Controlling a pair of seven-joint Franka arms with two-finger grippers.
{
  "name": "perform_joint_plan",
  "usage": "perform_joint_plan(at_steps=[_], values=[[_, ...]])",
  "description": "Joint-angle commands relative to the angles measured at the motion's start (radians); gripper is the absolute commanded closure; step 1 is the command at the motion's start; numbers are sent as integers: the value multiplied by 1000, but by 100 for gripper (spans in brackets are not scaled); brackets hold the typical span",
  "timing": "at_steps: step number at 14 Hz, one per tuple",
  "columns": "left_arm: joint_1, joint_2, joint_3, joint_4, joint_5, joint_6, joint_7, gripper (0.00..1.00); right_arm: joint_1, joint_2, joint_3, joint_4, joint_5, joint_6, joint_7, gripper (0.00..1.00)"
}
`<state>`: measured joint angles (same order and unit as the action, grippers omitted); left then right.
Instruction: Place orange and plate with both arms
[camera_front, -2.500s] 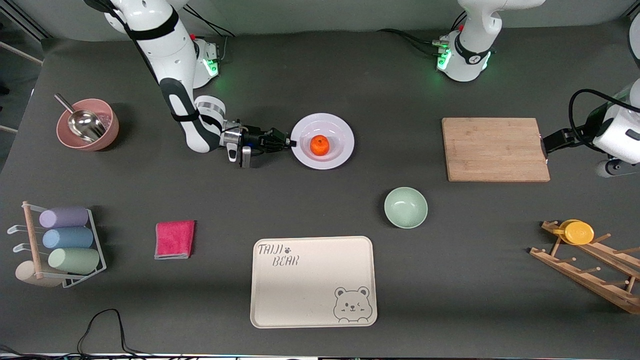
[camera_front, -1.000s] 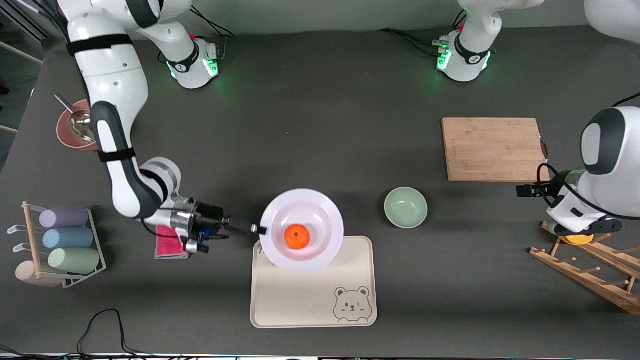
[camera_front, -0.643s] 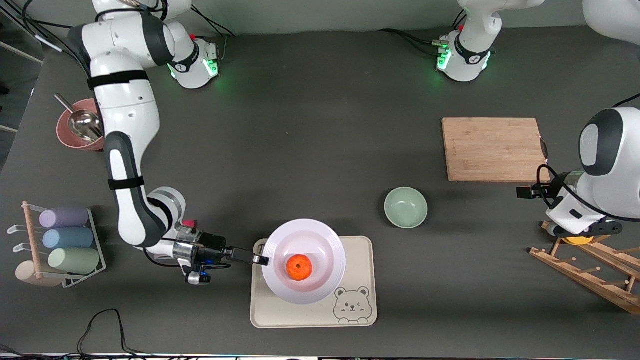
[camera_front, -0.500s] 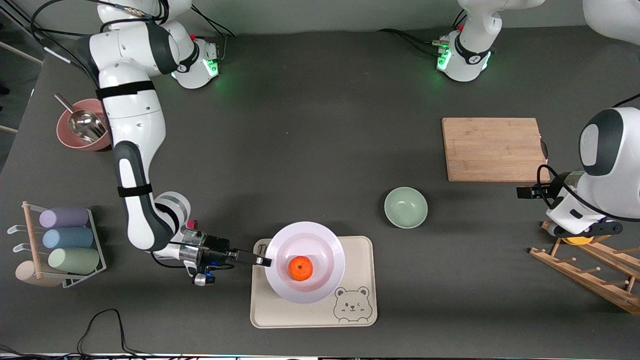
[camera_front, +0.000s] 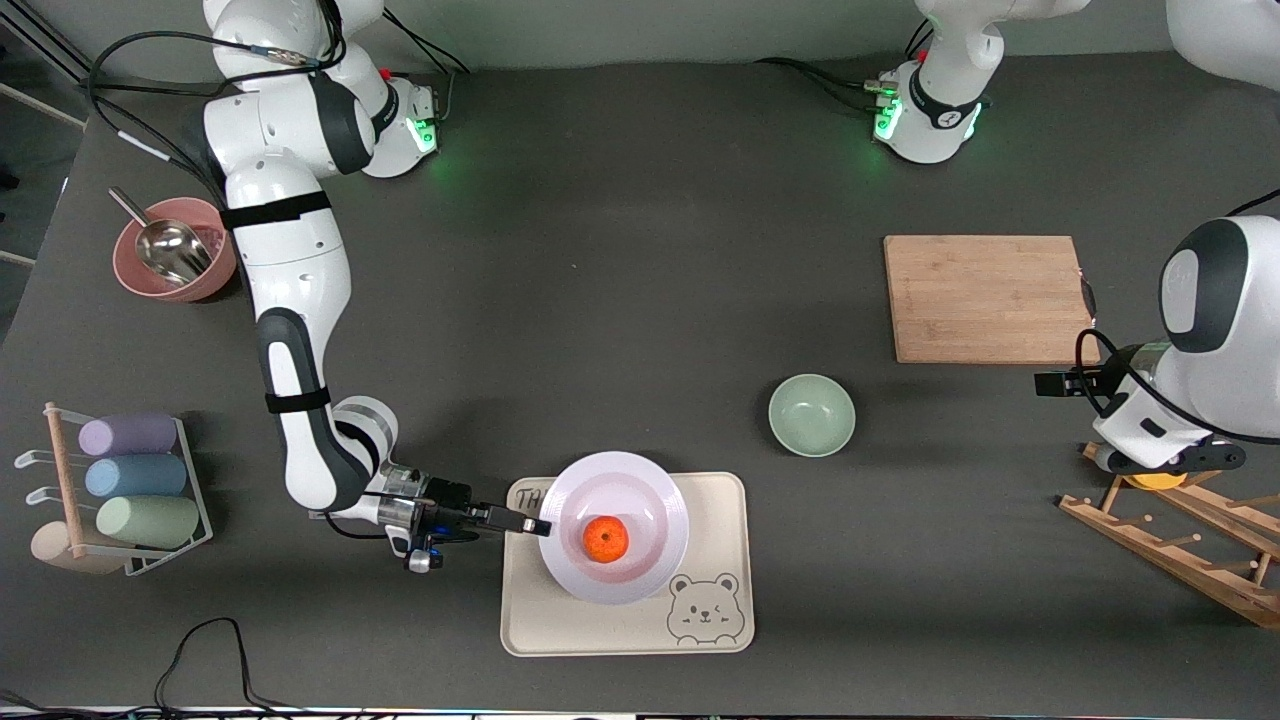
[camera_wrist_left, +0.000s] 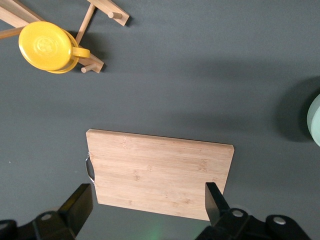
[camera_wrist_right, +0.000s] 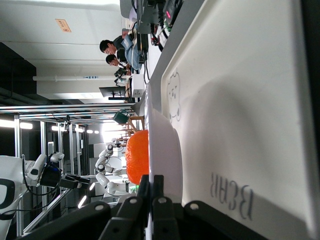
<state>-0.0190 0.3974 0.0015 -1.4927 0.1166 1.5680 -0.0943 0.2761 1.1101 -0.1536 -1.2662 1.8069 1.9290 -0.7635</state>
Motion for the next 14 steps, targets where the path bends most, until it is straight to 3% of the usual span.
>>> perform_joint_plan(at_steps=[1,4,7,10,14], values=[[-12,5,8,14,12,-17,22,0,-8,36,3,47,-14,13,-22,100],[-12,6,8,8,12,-22,24,0,-8,50,3,47,-14,16,-48,99],[-4,6,8,3,8,-22,24,0,-8,50,3,45,-15,16,-42,51],[-7,-6,8,11,11,-2,22,0,-8,36,0,45,-53,16,-22,41],[-12,-115,3,-9,-4,-40,22,0,-12,-19,-47,45,-225,8,140,40]])
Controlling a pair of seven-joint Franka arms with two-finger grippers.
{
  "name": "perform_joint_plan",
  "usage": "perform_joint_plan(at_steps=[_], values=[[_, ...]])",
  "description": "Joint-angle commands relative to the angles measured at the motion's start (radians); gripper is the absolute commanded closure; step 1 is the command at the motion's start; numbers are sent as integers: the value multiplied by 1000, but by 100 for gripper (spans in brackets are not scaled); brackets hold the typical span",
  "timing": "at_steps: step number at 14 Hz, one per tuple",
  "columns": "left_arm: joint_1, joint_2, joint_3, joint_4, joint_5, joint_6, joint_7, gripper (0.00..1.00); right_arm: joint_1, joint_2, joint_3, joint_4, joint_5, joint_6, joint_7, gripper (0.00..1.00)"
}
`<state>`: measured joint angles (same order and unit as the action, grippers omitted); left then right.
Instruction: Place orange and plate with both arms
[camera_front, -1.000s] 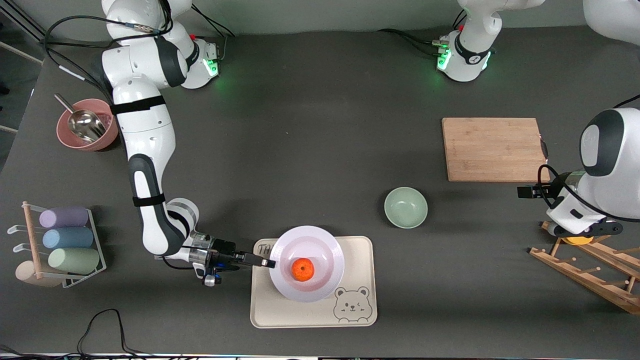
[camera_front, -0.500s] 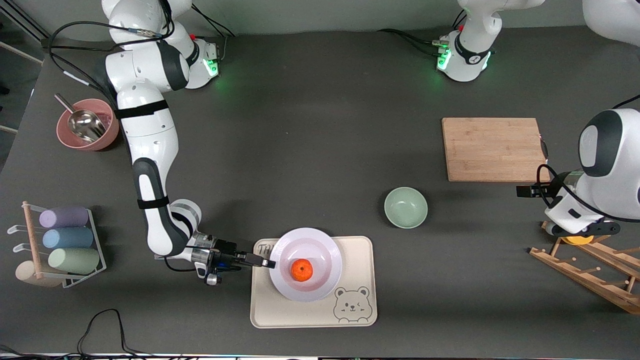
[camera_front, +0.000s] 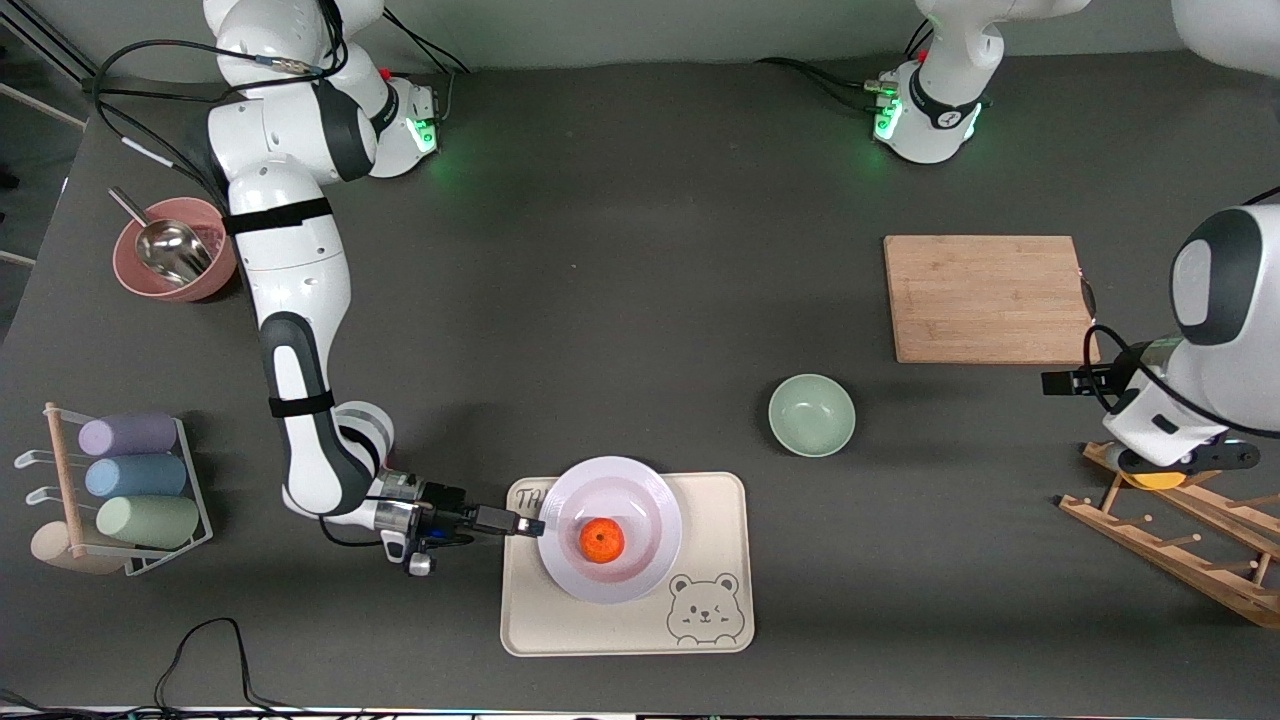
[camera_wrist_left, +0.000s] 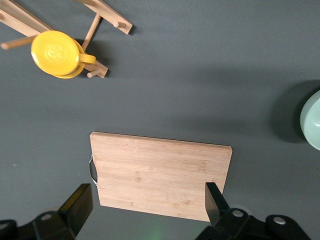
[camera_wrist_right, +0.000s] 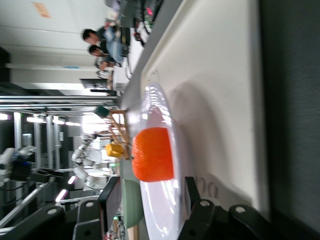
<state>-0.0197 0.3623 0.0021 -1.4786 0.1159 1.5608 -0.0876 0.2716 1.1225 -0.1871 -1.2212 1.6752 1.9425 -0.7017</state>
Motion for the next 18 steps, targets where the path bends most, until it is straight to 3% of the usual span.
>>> perform_joint_plan(at_steps=[1,4,5,6,8,9,13,18], values=[[-14,-124,3,-50,-22,-34,14,0,-17,-50,-14,0,-145,-8,112,40],[-43,-309,3,-201,-48,-16,-27,0,-47,-142,-14,-26,-375,-25,208,25],[-45,-368,3,-247,-48,-19,-43,0,-57,-185,-14,-49,-447,-48,209,8],[-46,-437,1,-302,-48,-21,-43,0,-72,-228,-15,-76,-515,-75,211,0],[-42,-564,-1,-408,-61,-1,-43,0,-95,-317,-20,-128,-650,-135,209,0],[-31,-578,-1,-410,-61,-7,-43,0,-101,-363,-35,-158,-708,-172,209,0],[118,-563,-94,-387,-73,1,-38,0,-101,-576,-98,-218,-1011,-286,220,0],[109,-520,-82,-313,-73,-19,-31,0,-91,-846,-72,-228,-1392,-497,571,0]])
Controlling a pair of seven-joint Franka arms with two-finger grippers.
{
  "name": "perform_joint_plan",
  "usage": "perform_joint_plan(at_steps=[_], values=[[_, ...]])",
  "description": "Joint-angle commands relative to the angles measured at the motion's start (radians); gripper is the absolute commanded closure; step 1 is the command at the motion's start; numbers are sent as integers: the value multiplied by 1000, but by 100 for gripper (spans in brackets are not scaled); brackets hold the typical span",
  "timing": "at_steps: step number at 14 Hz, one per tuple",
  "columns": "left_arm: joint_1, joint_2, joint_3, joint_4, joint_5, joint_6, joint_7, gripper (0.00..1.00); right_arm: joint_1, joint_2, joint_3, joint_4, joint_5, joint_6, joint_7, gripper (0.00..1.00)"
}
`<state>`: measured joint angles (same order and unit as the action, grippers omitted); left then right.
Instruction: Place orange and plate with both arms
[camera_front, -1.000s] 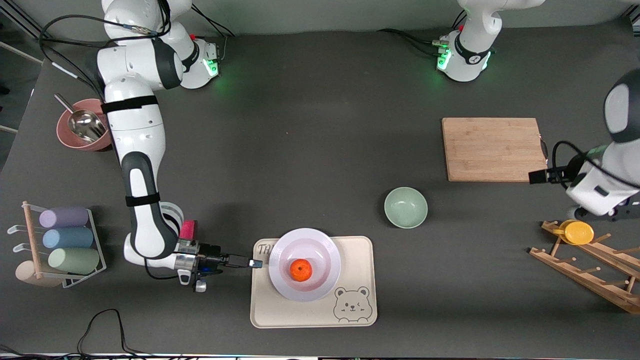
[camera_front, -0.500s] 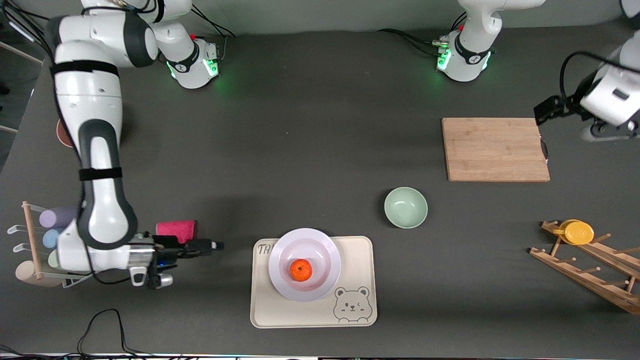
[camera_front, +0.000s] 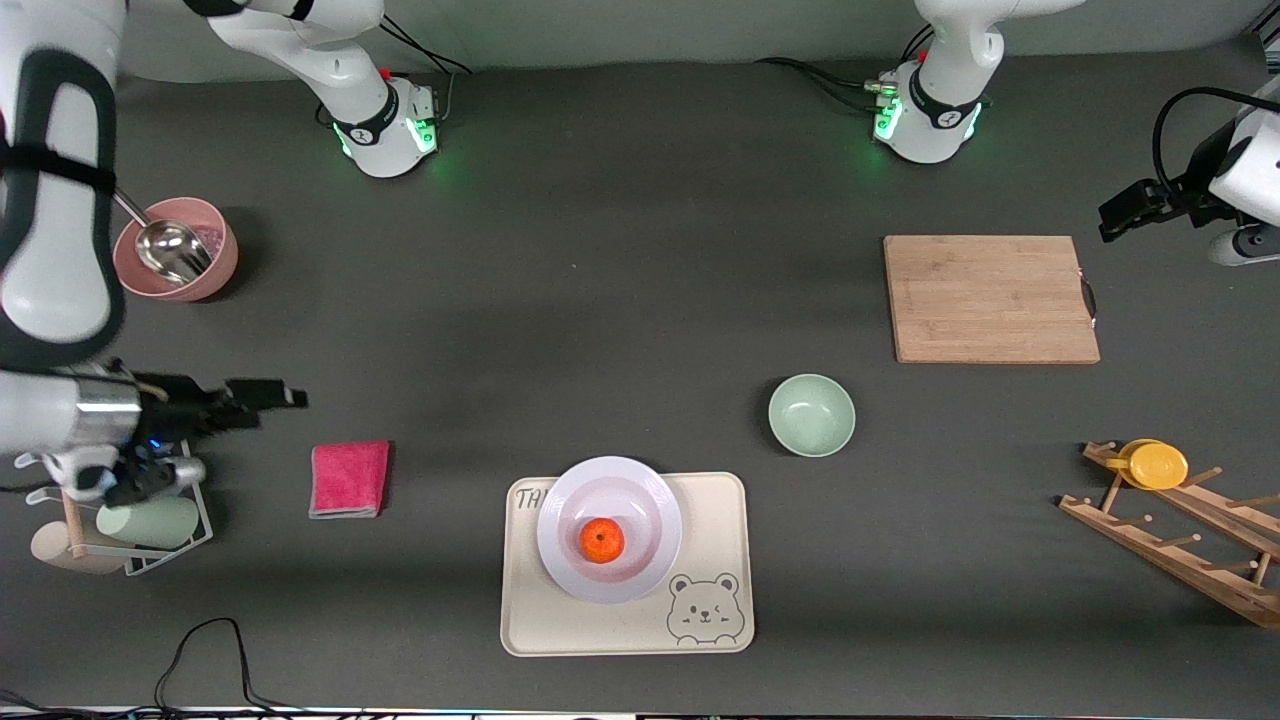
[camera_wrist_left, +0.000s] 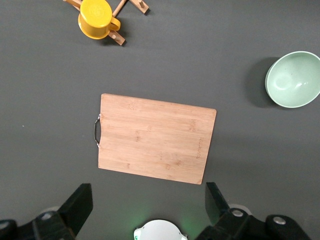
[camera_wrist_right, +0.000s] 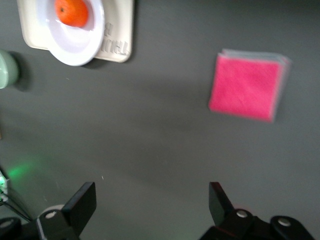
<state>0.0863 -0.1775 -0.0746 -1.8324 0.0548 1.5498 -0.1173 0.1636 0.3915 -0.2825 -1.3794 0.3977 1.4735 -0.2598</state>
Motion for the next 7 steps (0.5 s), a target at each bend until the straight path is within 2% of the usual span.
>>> perform_joint_plan(at_steps=[1,4,7], values=[[-6,20,-1,42,-13,-8,-2,0,16,-173,63,-87,-179,-51,161,0],[-45,18,35,44,-16,-13,-4,0,7,-316,146,-158,-312,-55,270,0],[-69,18,42,53,-16,-14,-10,0,7,-338,147,-156,-356,-55,277,0]])
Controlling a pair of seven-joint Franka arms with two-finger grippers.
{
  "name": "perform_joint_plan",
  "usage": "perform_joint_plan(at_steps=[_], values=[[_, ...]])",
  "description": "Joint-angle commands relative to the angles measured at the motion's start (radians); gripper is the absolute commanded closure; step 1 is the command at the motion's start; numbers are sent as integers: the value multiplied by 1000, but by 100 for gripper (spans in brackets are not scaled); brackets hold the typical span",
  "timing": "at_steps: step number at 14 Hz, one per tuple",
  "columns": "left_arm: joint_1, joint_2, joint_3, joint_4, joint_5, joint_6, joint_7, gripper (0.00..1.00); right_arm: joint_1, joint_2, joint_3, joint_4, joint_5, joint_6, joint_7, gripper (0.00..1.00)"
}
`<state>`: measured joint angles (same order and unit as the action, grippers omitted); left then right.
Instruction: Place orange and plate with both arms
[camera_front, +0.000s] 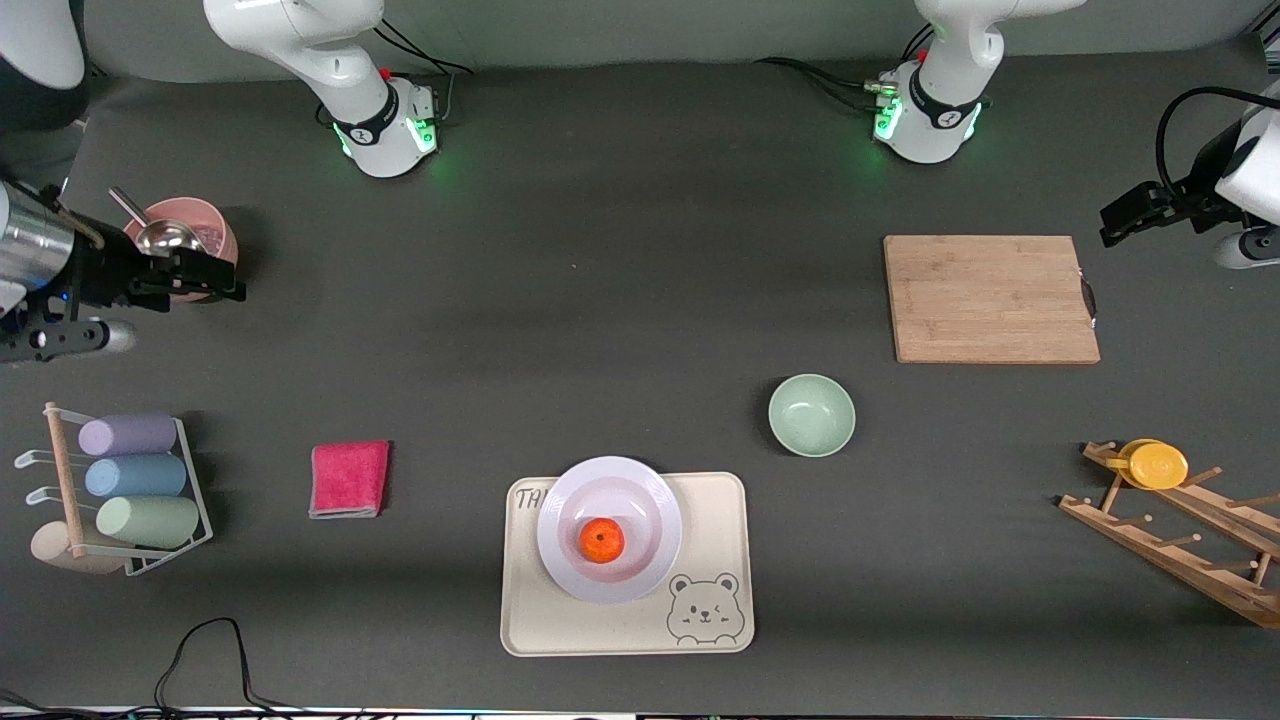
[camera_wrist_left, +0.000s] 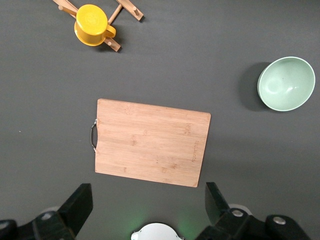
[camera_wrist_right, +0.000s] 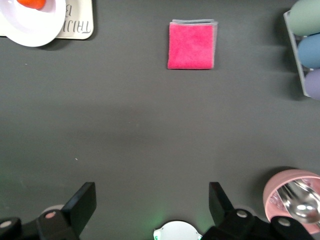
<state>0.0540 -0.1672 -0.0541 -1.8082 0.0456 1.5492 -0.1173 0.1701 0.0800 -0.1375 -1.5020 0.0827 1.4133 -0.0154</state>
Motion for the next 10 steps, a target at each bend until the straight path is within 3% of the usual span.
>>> perform_joint_plan(at_steps=[1,10], values=[[-54,8,39,36,-7,-18,-12,0,-1,-29,-1,-32,-50,6,31,0],[-49,17,48,58,-29,-40,-12,0,-1,-60,-16,-27,-123,15,34,0]])
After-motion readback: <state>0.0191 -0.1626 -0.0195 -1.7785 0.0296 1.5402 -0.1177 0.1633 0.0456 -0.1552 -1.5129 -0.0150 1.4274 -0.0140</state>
